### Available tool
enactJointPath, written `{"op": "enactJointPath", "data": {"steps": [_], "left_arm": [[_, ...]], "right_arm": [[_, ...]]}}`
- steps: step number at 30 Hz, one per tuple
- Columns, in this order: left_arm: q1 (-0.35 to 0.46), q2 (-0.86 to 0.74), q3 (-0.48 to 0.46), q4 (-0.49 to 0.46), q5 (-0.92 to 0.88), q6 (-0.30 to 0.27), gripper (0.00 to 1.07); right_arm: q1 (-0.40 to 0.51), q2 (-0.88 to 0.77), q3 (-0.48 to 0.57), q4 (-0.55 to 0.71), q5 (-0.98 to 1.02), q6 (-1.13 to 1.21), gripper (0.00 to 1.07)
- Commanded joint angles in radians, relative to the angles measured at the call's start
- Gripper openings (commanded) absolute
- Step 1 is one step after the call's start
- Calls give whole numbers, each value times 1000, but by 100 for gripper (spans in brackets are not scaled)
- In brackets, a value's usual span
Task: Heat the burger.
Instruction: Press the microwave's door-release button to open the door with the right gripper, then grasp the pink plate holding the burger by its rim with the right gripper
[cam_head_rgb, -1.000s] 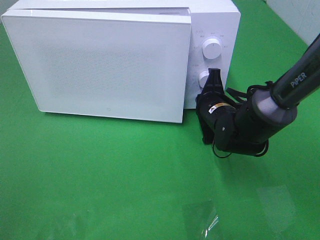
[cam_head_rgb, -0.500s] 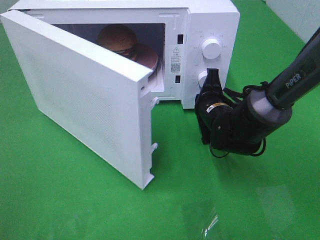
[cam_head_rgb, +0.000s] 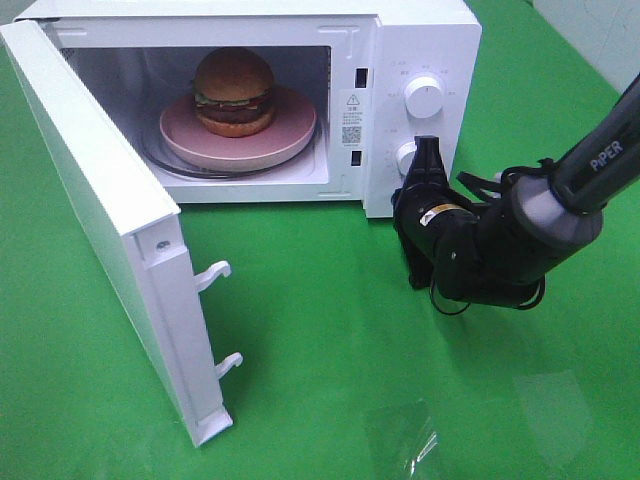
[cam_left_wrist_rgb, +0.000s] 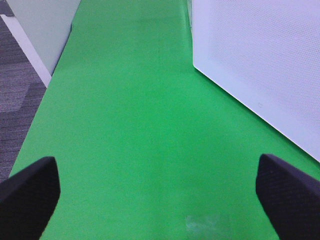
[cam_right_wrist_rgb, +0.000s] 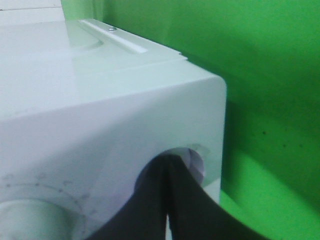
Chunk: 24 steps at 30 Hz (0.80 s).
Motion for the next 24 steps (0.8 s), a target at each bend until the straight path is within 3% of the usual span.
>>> {"op": "enactJointPath", "data": {"steps": [1, 10, 24], "left_arm": [[-1, -18, 2, -7, -13, 0, 100], [-1, -18, 2, -7, -13, 0, 100], [-1, -18, 2, -7, -13, 0, 100]], "right_arm": [[-10, -60, 11, -83, -44, 0, 0], [-10, -167, 116, -94, -9, -6, 0], [-10, -461, 293, -227, 313, -236, 3]]}}
